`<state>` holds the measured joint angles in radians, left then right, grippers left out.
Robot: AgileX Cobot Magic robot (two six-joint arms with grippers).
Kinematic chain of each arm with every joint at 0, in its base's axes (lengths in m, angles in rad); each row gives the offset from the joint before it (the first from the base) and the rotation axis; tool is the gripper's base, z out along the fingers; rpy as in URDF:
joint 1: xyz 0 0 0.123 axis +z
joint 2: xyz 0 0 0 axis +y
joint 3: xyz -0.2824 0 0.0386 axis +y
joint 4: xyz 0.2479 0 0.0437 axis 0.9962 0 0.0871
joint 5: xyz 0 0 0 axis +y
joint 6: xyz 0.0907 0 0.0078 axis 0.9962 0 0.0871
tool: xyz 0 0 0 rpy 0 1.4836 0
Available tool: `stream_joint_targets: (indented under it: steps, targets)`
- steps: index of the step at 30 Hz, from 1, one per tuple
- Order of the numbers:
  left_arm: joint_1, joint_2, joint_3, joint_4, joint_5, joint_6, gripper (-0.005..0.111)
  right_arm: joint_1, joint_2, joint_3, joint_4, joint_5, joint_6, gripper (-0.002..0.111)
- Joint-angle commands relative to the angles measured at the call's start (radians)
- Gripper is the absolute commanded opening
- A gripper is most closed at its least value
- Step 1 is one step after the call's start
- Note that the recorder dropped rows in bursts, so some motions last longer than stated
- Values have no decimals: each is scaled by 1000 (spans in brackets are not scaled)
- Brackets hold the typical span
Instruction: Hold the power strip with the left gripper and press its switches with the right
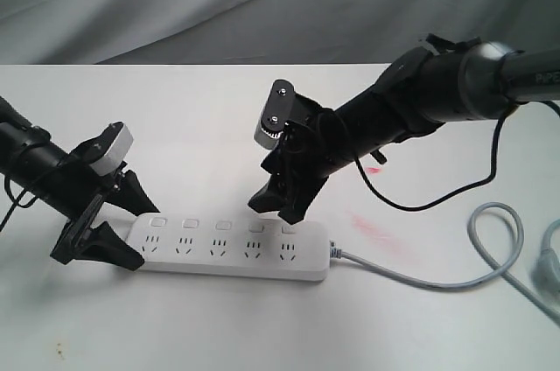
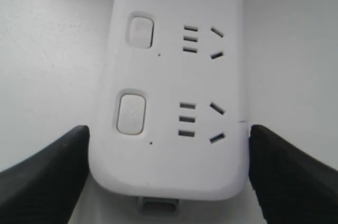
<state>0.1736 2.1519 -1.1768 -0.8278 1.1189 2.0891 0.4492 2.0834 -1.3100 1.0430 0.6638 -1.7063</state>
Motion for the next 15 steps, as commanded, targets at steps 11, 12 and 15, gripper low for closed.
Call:
stream_joint_targets:
  steps: [11, 12, 15]
  targets:
    - [-3, -1, -2, 16, -21, 4, 41, 28, 50, 4, 30, -8, -20, 62]
    - [-3, -1, -2, 16, -21, 4, 41, 28, 50, 4, 30, -10, -20, 62]
    - [-3, -1, -2, 16, -21, 4, 41, 28, 50, 4, 21, -31, -20, 62]
